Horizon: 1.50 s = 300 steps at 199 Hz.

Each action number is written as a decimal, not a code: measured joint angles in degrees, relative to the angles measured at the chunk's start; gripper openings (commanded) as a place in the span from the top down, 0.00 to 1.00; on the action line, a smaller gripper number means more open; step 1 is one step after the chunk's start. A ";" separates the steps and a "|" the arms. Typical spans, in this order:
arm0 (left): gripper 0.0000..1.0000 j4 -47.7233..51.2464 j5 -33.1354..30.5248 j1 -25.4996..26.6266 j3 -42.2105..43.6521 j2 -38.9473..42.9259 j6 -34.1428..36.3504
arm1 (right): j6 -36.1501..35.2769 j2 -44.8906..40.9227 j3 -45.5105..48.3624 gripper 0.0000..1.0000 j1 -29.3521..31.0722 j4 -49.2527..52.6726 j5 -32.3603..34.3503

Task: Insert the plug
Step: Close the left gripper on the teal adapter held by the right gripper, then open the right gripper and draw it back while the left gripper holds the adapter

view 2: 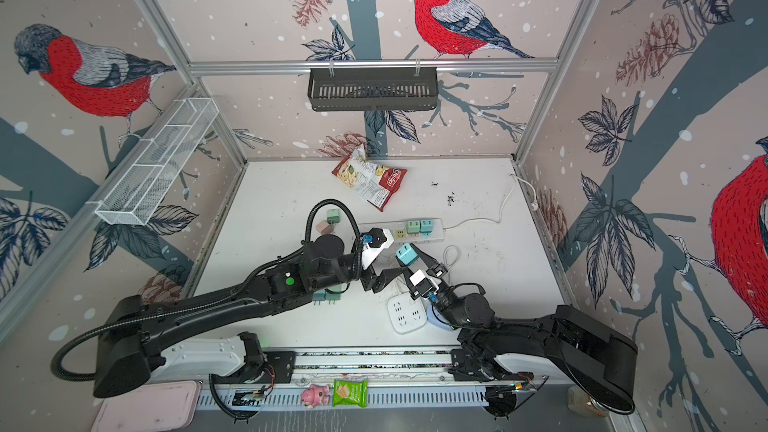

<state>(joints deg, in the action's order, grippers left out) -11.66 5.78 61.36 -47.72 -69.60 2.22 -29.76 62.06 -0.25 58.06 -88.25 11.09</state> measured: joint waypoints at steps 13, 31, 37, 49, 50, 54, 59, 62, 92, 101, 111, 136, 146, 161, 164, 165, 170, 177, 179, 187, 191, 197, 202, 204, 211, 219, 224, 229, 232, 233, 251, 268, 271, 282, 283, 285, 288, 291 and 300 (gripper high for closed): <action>0.24 0.48 -0.22 -0.02 -0.44 -0.52 -0.79 | 0.00 -0.02 0.00 0.99 0.00 0.61 -0.33; 0.27 1.36 -0.33 -0.02 -1.42 -1.66 -1.75 | -0.02 0.31 0.00 0.99 0.00 1.01 -0.55; 0.27 1.68 -0.35 -0.02 -1.84 -2.10 -2.19 | -0.04 0.44 0.00 0.99 0.00 1.05 -0.55; 0.29 2.14 -0.31 -0.02 -2.73 -3.13 -2.32 | -0.04 0.85 0.00 0.99 0.04 1.07 -0.55; 0.29 2.14 -0.31 -0.02 -2.78 -3.21 -2.32 | -0.04 0.87 0.00 0.99 0.04 1.07 -0.55; 0.30 2.36 -0.22 -0.02 -3.13 -3.65 -2.45 | -0.09 0.98 0.00 0.99 0.07 1.07 -0.55; 0.31 2.73 -0.04 -0.02 -3.56 -4.11 -2.58 | -0.22 1.07 0.00 0.99 0.07 1.11 -0.55; 0.32 3.02 0.11 -0.02 -3.87 -4.39 -2.86 | -0.22 1.11 0.00 0.99 0.07 1.16 -0.52; 0.38 4.59 1.75 -0.02 -6.91 -7.56 -3.65 | -0.42 1.25 0.00 0.99 0.15 1.40 -0.52; 0.41 5.11 2.16 -0.02 -7.78 -8.41 -3.74 | -0.44 1.22 0.00 0.99 0.15 1.57 -0.50; 0.45 5.81 3.02 -0.02 -8.59 -9.20 -3.76 | -0.48 1.18 0.00 0.99 0.15 1.88 -0.50; 0.53 8.90 3.78 -0.04 -11.50 -10.97 -3.69 | -0.66 0.90 0.00 0.99 0.11 2.29 -0.09; 0.60 9.68 3.98 -0.09 -12.15 -11.54 -3.41 | -1.01 0.87 0.00 0.99 0.09 2.43 0.28; 0.68 10.62 3.43 -0.17 -12.92 -12.31 -2.71 | -1.73 0.83 0.00 0.99 0.04 2.86 1.03; 0.70 10.84 3.30 -0.20 -13.05 -12.46 -2.56 | -1.79 0.83 0.00 0.99 0.02 3.02 1.18; 0.70 10.93 3.23 -0.22 -13.11 -12.55 -2.60 | -1.79 0.83 0.00 0.99 0.02 3.06 1.25; 0.72 10.99 3.06 -0.24 -13.27 -12.74 -2.93 | -1.84 0.81 0.00 0.99 0.00 3.34 1.64; 0.74 11.02 2.95 -0.24 -13.62 -13.16 -3.45 | -2.03 0.72 0.00 0.99 -0.02 3.39 2.32; 0.75 11.02 2.95 -0.24 -13.73 -13.29 -3.72 | -2.14 0.68 0.00 0.99 -0.02 3.39 2.51; 0.79 10.99 3.02 -0.24 -14.10 -13.68 -4.15 | -2.64 0.50 0.00 0.98 -0.13 3.39 3.04; 0.81 10.99 3.04 -0.24 -14.19 -13.81 -4.15 | -2.84 0.46 0.00 0.98 -0.15 3.43 3.19; 0.85 10.97 3.08 -0.24 -14.29 -13.92 -4.15 | -3.02 0.22 0.00 0.95 -0.17 3.72 3.45; 0.88 10.97 3.10 -0.24 -14.38 -14.03 -4.13 | -3.04 0.07 0.00 0.93 -0.20 3.87 3.54; 0.89 10.97 3.13 -0.24 -14.43 -14.08 -4.11 | -3.04 -0.02 0.02 0.92 -0.26 3.93 3.54; 0.94 10.86 3.19 -0.24 -14.49 -14.19 -4.02 | -3.08 -0.42 0.02 0.87 -0.42 4.31 3.52; 0.99 10.84 3.23 -0.24 -14.53 -14.25 -3.76 | -3.06 -0.94 0.02 0.81 -0.44 4.90 3.50; 1.00 10.86 3.30 -0.24 -14.53 -14.27 -3.69 | -3.02 -1.36 0.02 0.77 -0.55 5.46 3.48; 1.00 10.84 3.39 -0.24 -14.53 -14.29 -3.69 | -3.02 -1.84 0.02 0.73 -0.68 5.99 3.48; 1.00 10.78 3.41 -0.24 -14.53 -14.29 -3.65 | -3.02 -2.12 0.02 0.71 -0.76 6.29 3.45; 1.00 10.73 3.43 -0.24 -14.53 -14.29 -3.63 | -3.02 -2.19 0.02 0.71 -0.76 6.36 3.45; 1.00 9.70 3.91 -0.24 -14.01 -14.16 -3.41 | -3.10 -4.52 0.02 0.54 -1.05 8.87 3.06; 1.00 8.04 4.59 -0.24 -12.39 -13.16 -2.08 | -2.84 -7.52 0.02 0.13 -1.18 12.00 1.92; 1.00 7.98 4.94 -0.24 -12.02 -12.85 -1.49 | -2.47 -8.15 0.02 0.01 -1.22 12.61 1.70; 1.00 7.69 5.77 0.07 -10.86 -11.74 0.28 | -1.79 -10.49 0.02 0.00 -1.53 14.60 1.18; 1.00 7.67 5.84 0.09 -10.75 -11.67 0.39 | -1.75 -10.91 0.02 0.00 -1.57 14.88 1.09; 1.00 7.48 5.88 0.11 -10.45 -11.41 0.72 | -1.70 -11.32 0.02 0.00 -1.64 15.21 0.94; 1.00 7.10 5.81 0.17 -9.94 -11.06 1.09 | -1.68 -12.09 0.02 0.00 -1.70 15.78 0.83; 1.00 6.86 5.73 0.24 -9.49 -10.69 1.31 | -1.66 -12.85 0.02 0.00 -1.84 16.33 0.66; 1.00 5.55 3.80 0.37 -7.72 -9.20 2.08 | -1.57 -15.13 0.00 0.00 -2.25 18.38 -0.57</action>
<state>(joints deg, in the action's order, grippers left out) -6.11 9.58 61.73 -55.44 -78.81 4.29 -31.33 46.94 -0.25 55.81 -69.87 10.52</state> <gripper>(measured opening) 0.297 0.996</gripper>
